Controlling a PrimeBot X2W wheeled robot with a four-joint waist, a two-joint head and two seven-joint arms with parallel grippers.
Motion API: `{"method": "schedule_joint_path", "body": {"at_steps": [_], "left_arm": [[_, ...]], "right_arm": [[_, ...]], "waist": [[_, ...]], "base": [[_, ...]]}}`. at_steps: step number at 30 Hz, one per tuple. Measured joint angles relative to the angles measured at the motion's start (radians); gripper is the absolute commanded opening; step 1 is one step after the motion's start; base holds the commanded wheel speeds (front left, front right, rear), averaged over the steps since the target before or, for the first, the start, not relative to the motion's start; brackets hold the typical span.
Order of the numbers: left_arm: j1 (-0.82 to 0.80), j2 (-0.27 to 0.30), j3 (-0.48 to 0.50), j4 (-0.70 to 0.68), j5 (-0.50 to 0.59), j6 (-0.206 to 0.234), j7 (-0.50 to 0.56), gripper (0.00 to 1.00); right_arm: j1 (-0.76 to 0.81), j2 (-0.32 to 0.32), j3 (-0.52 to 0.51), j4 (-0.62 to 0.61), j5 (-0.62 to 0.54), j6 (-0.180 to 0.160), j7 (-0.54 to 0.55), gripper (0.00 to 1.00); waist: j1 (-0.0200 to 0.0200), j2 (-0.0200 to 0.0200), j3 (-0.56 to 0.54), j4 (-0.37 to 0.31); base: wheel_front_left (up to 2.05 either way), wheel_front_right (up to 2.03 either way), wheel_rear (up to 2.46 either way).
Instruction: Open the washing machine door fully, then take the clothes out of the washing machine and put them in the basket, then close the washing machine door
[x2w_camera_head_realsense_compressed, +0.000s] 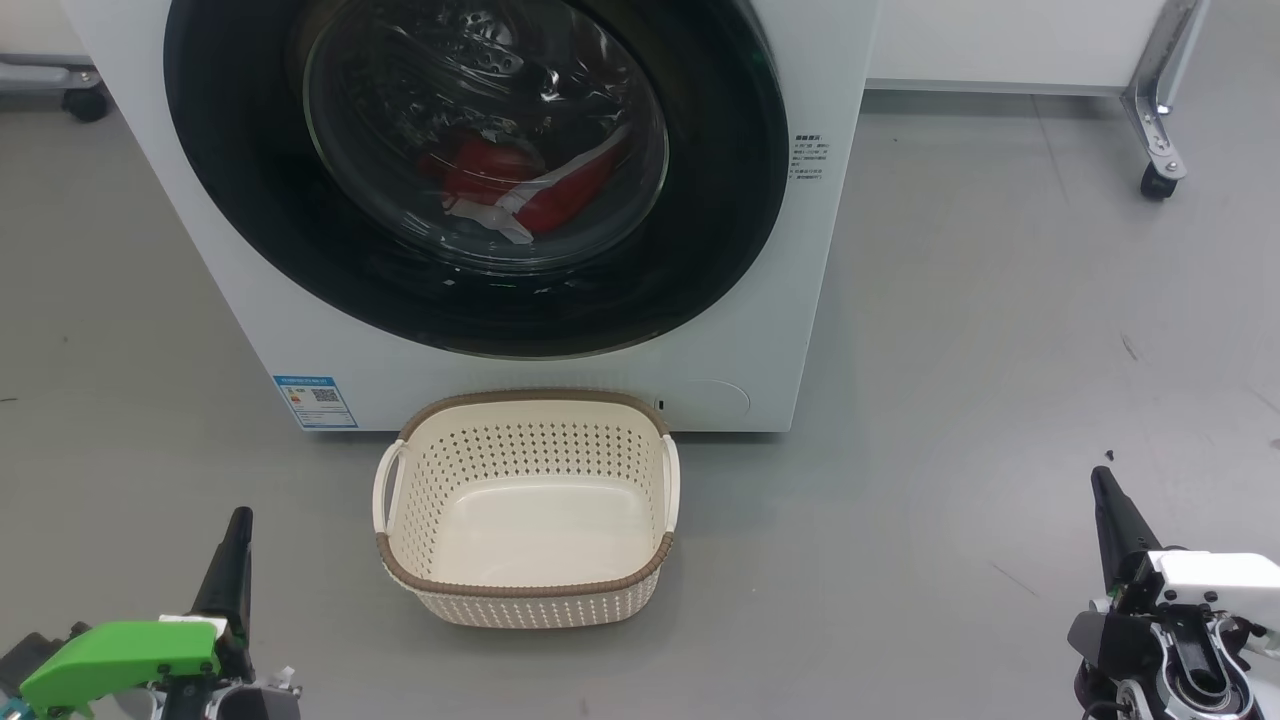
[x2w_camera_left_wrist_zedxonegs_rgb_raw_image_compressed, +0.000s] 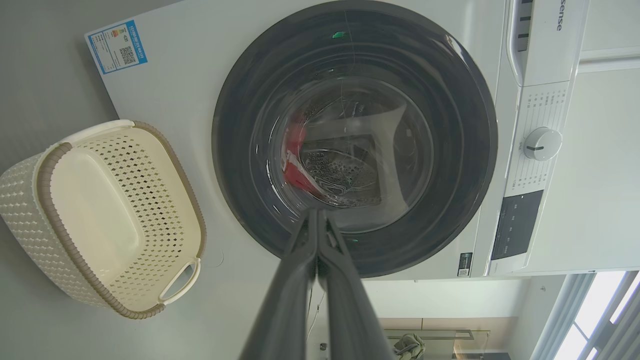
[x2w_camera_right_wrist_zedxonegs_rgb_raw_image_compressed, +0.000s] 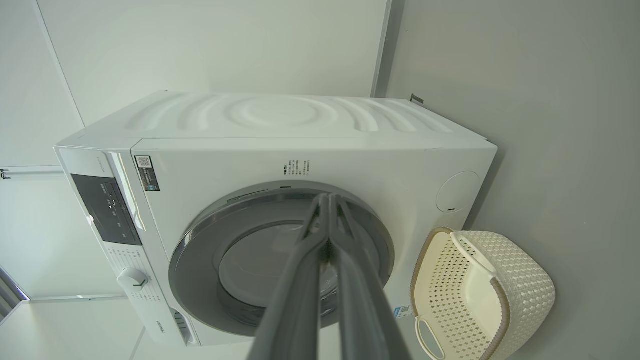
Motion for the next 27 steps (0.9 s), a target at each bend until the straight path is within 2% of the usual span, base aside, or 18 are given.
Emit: {"method": "schedule_joint_path", "body": {"at_steps": [22, 23, 27], "left_arm": [[0.000, -0.001, 0.002, 0.000, 0.002, 0.000, 0.000, 0.00], [0.027, -0.024, -0.006, 0.040, 0.002, 0.001, -0.005, 1.00], [0.027, -0.024, -0.006, 0.036, 0.008, 0.001, -0.013, 1.00]], "right_arm": [[0.000, 0.001, -0.001, 0.000, -0.001, 0.000, 0.000, 0.00], [0.039, 0.023, 0.002, 0.037, -0.001, -0.001, -0.002, 1.00], [0.039, 0.023, 0.003, 0.036, -0.007, -0.001, -0.009, 1.00]], "waist": [[0.0000, 0.0000, 0.000, 0.000], [0.0000, 0.0000, 0.000, 0.000], [0.0000, 0.0000, 0.001, 0.000]], "base": [[0.00, 0.00, 0.00], [0.00, 0.00, 0.00], [0.00, 0.00, 0.00]]}}
